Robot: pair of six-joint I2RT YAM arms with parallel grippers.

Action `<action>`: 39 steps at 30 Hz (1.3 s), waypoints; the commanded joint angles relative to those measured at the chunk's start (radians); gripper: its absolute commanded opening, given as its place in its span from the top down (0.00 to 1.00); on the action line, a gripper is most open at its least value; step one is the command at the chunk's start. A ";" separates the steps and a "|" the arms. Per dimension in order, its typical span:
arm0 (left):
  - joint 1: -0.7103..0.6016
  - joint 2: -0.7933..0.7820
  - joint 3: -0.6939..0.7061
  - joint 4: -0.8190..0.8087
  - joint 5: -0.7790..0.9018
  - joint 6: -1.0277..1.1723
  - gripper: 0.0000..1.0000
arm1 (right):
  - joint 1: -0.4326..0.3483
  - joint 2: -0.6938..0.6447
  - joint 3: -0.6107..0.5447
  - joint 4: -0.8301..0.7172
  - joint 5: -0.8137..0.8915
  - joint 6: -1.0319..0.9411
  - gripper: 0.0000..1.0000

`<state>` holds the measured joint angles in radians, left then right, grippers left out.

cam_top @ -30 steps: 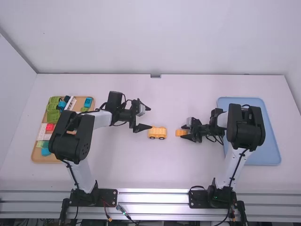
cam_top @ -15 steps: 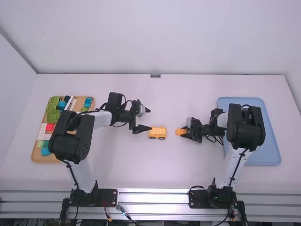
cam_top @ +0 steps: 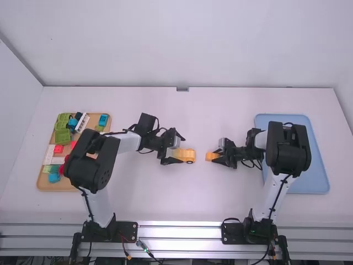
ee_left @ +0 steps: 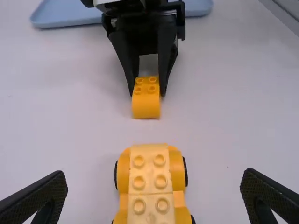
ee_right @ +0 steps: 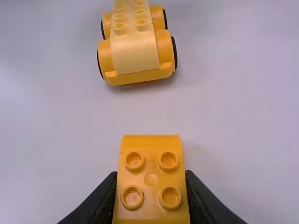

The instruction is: Assemble lego blocks to make yellow taxi

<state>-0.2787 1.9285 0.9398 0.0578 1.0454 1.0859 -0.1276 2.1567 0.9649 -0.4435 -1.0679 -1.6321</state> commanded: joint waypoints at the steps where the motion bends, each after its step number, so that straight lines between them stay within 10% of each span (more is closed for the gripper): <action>1: -0.004 0.045 0.015 0.014 0.001 0.019 0.01 | -0.003 0.018 0.039 -0.041 -0.009 -0.048 0.67; 39: 0.035 0.237 -0.066 0.346 0.089 -0.162 0.08 | 0.048 0.014 0.153 -0.231 -0.063 -0.118 0.68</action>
<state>-0.2539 2.1517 0.9092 0.3855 1.0935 0.9428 -0.0944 2.1567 1.0893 -0.6628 -1.1191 -1.7569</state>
